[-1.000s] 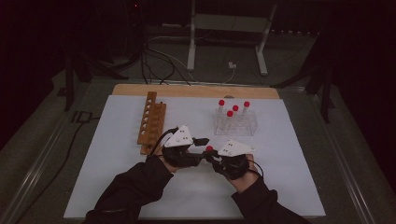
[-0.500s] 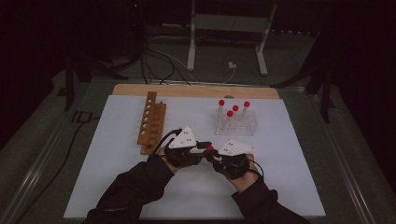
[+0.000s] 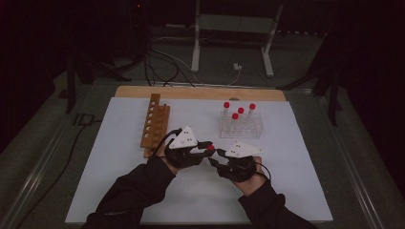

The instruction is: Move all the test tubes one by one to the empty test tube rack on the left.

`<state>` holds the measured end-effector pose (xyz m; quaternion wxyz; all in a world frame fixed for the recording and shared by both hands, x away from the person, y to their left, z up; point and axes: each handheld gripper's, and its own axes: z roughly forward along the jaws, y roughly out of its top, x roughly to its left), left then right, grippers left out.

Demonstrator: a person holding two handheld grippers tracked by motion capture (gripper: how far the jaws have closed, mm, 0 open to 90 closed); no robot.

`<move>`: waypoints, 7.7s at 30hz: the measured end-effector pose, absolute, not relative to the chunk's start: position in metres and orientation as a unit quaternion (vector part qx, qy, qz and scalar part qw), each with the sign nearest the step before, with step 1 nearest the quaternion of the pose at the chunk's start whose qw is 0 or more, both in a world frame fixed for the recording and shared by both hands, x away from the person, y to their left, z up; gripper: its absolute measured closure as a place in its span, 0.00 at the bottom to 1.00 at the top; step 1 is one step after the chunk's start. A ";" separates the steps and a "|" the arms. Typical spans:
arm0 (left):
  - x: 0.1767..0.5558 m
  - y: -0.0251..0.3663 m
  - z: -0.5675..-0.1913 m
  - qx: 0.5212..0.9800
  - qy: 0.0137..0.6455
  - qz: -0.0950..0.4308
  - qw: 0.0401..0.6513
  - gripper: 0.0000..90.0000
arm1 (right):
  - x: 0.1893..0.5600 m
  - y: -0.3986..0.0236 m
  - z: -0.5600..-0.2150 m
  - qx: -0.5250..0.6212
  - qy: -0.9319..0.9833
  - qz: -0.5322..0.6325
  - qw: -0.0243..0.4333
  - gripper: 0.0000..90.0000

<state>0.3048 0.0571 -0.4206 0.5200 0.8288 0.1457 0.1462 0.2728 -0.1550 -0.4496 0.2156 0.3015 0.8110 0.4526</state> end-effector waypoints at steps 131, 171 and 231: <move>0.482 0.198 -0.439 0.721 0.443 0.293 0.445 0.71 | 0.271 -0.175 -0.441 0.304 0.778 0.515 0.193 0.00; 0.313 0.193 -0.445 0.771 0.292 0.179 0.536 0.01 | 0.349 -0.234 -0.442 0.396 0.741 0.480 0.252 0.07; 0.293 0.194 -0.459 0.776 0.274 0.157 0.545 0.01 | 0.402 -0.209 -0.449 0.425 0.747 0.427 0.282 0.83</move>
